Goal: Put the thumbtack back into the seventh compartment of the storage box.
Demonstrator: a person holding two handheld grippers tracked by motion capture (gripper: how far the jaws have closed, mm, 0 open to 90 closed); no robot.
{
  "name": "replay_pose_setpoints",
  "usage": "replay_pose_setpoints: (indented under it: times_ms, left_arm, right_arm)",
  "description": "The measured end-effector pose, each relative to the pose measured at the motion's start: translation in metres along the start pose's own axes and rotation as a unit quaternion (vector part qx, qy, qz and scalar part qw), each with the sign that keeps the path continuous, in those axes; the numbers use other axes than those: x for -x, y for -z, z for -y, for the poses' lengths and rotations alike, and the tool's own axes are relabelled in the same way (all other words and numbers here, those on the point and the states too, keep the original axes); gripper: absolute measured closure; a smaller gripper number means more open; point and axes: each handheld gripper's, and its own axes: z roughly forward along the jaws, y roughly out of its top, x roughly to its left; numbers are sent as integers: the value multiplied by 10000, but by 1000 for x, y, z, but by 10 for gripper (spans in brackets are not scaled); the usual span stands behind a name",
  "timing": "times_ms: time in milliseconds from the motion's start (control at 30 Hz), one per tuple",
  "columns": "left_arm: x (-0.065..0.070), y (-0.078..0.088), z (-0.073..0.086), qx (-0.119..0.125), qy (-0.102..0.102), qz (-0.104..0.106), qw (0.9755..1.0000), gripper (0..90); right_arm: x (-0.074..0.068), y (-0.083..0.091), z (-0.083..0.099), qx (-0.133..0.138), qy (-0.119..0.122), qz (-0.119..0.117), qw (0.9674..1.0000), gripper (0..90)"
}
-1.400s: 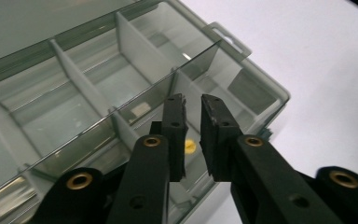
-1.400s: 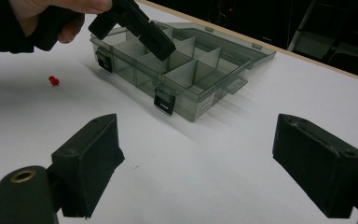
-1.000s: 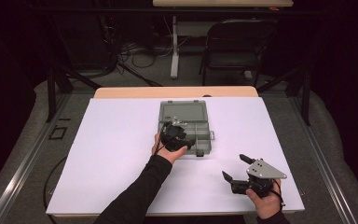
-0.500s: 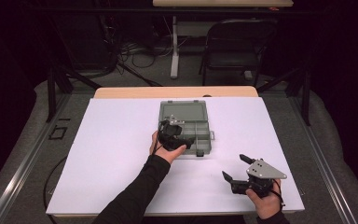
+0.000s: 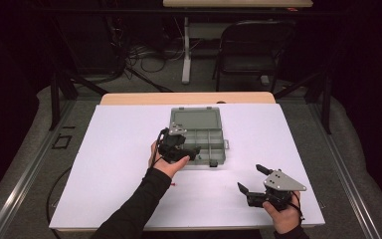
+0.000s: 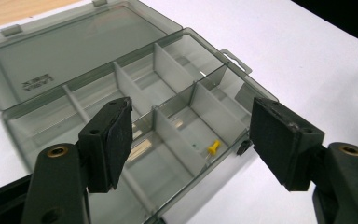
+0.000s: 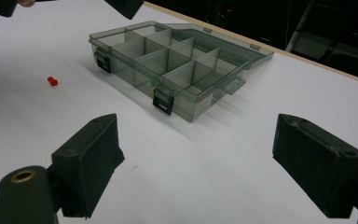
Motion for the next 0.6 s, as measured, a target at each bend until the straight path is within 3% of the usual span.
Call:
replay_pose_setpoints:
  times_ms: [300, 600]
  left_arm:
    - [-6, 20, 15, 47, 13, -32, 10000, 308]
    - [-12, 42, 43, -30, 118, 34, 9999, 317]
  right_arm:
    - [0, -1, 0, 2, -1, 3, 10000, 145]
    - [0, 0, 0, 4, -5, -2, 10000, 144]
